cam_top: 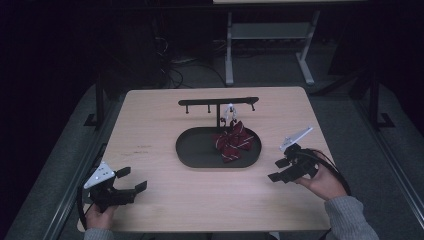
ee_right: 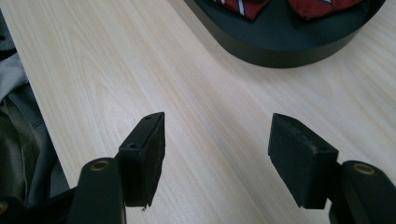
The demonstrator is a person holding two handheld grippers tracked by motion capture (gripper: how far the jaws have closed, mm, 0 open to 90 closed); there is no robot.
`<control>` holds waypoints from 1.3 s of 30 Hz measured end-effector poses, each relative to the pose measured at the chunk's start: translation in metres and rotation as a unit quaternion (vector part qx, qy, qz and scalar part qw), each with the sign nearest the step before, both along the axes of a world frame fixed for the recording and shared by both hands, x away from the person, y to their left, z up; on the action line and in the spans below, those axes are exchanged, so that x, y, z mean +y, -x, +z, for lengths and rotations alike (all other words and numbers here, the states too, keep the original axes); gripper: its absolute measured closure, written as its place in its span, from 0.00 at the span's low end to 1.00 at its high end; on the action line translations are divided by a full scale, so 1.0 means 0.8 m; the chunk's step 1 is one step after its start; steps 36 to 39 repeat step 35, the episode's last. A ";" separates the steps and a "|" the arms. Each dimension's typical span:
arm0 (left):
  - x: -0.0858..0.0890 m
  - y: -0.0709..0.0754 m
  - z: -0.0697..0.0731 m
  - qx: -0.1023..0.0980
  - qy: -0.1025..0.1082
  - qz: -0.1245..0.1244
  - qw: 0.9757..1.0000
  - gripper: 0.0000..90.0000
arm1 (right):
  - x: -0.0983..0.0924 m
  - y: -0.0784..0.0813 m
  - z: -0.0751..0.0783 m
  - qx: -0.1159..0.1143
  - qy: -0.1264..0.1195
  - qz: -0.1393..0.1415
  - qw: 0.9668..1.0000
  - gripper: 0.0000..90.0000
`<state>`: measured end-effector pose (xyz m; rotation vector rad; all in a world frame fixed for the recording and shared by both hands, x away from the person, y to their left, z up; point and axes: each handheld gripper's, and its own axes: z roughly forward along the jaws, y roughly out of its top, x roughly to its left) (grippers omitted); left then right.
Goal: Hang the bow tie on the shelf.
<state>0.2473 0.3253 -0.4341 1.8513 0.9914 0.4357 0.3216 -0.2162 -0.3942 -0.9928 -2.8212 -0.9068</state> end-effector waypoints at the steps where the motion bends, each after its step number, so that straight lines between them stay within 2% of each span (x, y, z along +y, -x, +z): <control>1: 0.000 0.000 0.000 0.000 0.000 0.000 1.000 0.15 | 0.000 0.000 0.000 0.000 0.000 0.000 1.000 0.40; 7: -0.001 0.000 0.000 -0.002 0.001 -0.001 1.000 0.15 | -0.007 0.012 -0.015 0.005 -0.003 -0.005 1.000 0.40; 24: -0.002 0.000 0.000 -0.001 -0.002 -0.004 1.000 0.15 | -0.026 0.046 -0.043 0.008 -0.026 -0.023 0.999 0.41; 25: -0.002 0.000 -0.001 -0.002 -0.004 -0.005 1.000 0.15 | -0.028 0.050 -0.046 0.008 -0.033 -0.028 0.999 0.41; 33: -0.003 0.000 -0.001 0.000 -0.001 -0.005 1.000 0.15 | -0.030 0.066 -0.052 -0.002 -0.052 -0.038 0.998 0.42; 39: -0.004 0.000 -0.002 0.001 0.000 -0.005 1.000 0.15 | -0.030 0.070 -0.055 -0.006 -0.052 -0.039 0.998 0.42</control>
